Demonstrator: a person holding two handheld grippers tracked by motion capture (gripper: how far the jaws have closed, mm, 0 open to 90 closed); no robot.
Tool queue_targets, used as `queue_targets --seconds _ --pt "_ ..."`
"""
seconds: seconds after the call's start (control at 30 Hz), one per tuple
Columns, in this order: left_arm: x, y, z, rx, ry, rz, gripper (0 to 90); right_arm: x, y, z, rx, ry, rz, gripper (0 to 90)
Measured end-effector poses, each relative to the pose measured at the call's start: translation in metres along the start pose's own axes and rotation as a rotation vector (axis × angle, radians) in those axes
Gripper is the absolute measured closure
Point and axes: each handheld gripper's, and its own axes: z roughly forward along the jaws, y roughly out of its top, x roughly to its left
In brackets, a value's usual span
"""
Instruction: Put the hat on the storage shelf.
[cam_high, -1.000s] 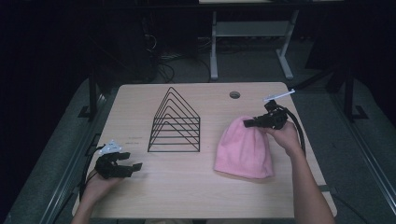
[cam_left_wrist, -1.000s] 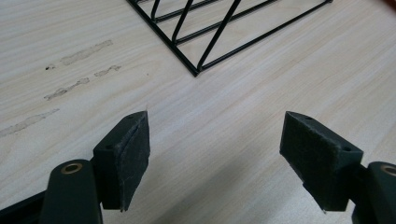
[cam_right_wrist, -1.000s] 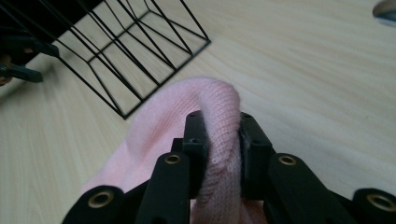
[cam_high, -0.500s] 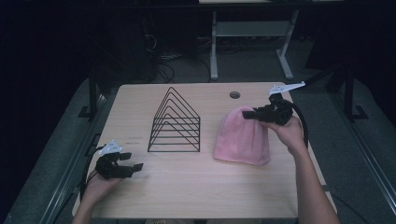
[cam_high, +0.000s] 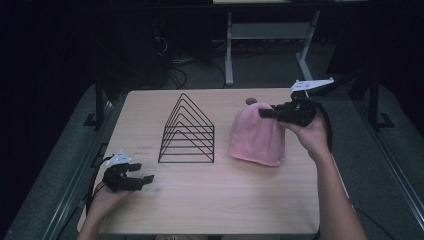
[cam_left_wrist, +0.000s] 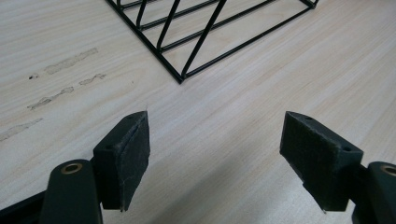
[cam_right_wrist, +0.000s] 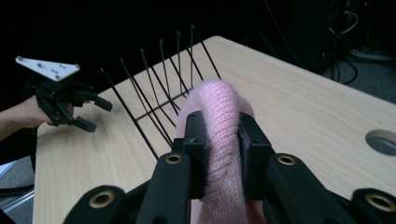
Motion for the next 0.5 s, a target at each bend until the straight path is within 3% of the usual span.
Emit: queue_targets --seconds 0.27,0.5 --pt "0.001 0.000 -0.002 -0.006 -0.011 -0.005 24.0 0.008 0.014 -0.008 -0.032 -0.005 -0.025 76.4" --pt "0.001 0.002 -0.004 -0.005 -0.030 -0.017 24.4 0.016 0.027 -0.012 -0.021 -0.010 -0.059 76.3"
